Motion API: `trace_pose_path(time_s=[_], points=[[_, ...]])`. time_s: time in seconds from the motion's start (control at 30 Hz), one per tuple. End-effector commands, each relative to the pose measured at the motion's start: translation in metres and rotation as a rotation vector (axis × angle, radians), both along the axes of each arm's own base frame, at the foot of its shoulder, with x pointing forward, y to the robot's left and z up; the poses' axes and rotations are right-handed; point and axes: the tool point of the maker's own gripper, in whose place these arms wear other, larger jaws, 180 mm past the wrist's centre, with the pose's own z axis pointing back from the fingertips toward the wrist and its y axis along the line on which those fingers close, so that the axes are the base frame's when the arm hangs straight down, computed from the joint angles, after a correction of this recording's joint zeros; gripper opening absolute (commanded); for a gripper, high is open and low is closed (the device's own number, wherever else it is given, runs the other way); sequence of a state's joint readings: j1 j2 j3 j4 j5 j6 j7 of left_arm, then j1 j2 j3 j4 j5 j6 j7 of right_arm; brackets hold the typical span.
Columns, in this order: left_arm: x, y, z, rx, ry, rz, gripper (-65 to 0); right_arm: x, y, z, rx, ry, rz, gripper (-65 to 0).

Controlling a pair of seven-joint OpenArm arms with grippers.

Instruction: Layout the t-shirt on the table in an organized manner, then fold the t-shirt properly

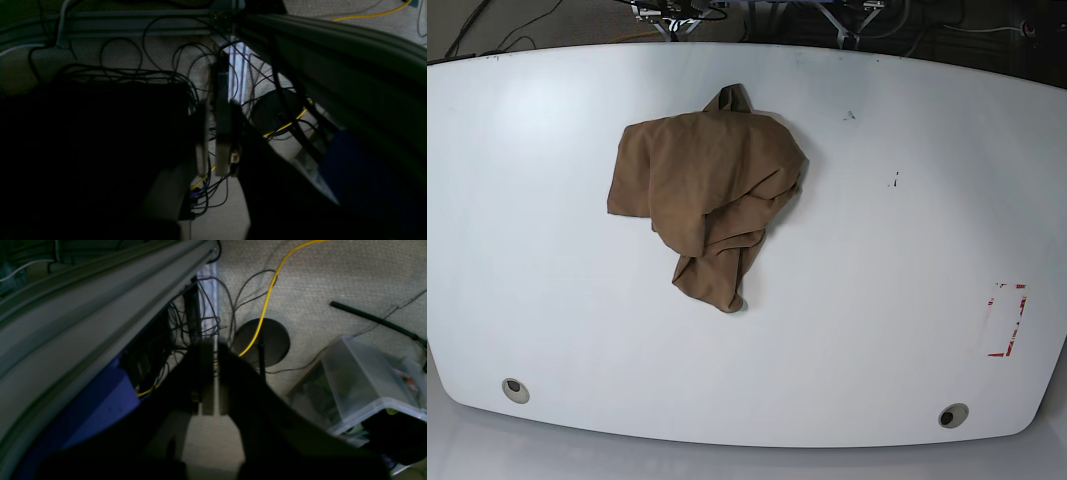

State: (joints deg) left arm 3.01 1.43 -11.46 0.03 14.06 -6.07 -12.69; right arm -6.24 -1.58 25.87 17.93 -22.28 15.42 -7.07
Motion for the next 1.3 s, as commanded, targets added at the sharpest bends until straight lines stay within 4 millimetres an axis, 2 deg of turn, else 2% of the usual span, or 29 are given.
trace_pose_path(time_s=[0.0, 0.33, 0.47, 1.27], points=[[-0.0014, 0.0034, -0.0001, 0.003, 0.006, -0.002, -61.6, -0.0038, -0.0029, 0.0005, -0.004, -0.003, 0.006, -65.0], [-0.0005, 0.0041, -0.0003, 0.006, 0.008, -0.005, -61.7, -0.0071, -0.0019, 0.0004, -0.003, 0.003, 0.015, -65.0], [-0.0005, 0.0011, -0.0001, 0.005, 0.002, -0.010, -61.9, -0.0015, -0.0010, 0.0004, -0.001, -0.004, 0.009, -65.0], [0.0029, 0.0017, 0.0000, 0.008, -0.010, -0.006, -61.5, 0.0012, 0.0035, 0.0007, 0.008, -0.012, 0.004, -64.7]])
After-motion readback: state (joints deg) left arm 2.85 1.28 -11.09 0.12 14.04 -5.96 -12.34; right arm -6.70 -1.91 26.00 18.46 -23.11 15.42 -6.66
